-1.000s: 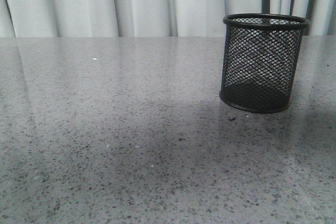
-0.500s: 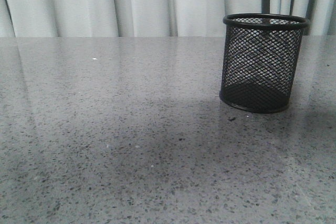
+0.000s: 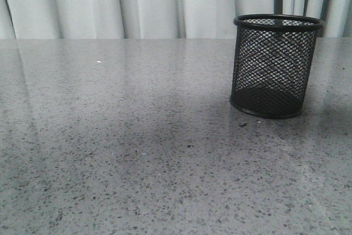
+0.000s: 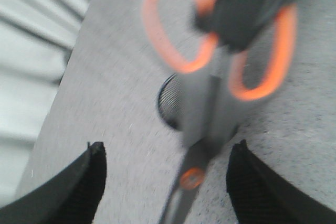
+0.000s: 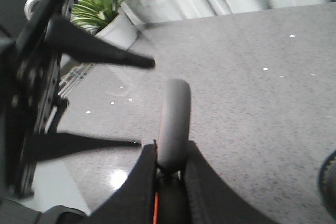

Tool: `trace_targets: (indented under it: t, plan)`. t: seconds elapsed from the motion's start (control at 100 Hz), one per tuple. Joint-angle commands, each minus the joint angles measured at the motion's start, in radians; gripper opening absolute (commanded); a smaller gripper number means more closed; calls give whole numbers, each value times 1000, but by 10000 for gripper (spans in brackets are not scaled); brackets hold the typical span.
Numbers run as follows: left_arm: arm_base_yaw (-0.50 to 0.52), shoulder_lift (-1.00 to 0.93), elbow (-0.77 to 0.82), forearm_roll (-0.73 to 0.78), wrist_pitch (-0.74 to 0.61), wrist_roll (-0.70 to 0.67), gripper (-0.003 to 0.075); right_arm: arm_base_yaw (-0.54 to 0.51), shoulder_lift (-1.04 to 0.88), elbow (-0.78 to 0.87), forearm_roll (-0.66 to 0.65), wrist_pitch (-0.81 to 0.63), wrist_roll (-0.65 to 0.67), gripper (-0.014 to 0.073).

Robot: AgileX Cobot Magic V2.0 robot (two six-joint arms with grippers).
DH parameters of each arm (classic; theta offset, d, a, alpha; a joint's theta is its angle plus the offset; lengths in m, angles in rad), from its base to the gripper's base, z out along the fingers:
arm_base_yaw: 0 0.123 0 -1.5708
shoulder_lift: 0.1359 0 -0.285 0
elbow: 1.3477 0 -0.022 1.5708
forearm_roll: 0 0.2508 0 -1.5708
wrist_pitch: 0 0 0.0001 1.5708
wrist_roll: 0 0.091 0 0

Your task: Put scissors into bucket

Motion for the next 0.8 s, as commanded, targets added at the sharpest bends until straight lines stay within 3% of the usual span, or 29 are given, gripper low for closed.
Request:
trace_targets:
  t: [0.0, 0.19, 0.48, 0.62, 0.79]
  plan:
    - [87, -29, -36, 5, -44, -101, 459, -5, 8, -55, -26, -55, 33, -48]
    - [315, -63, -40, -4, 44, -139, 459, -5, 66, -173, -313, -45, 198, -48]
    - [614, -175, -40, -57, 102, -139, 459, -5, 150, -394, -573, 76, 331, -48]
    - [694, -212, -40, -57, 102, -139, 459, -5, 181, -485, -698, 158, 384, -48]
    - [709, -231, -40, -57, 99, -139, 459, -5, 233, -547, -795, 281, 420, -48]
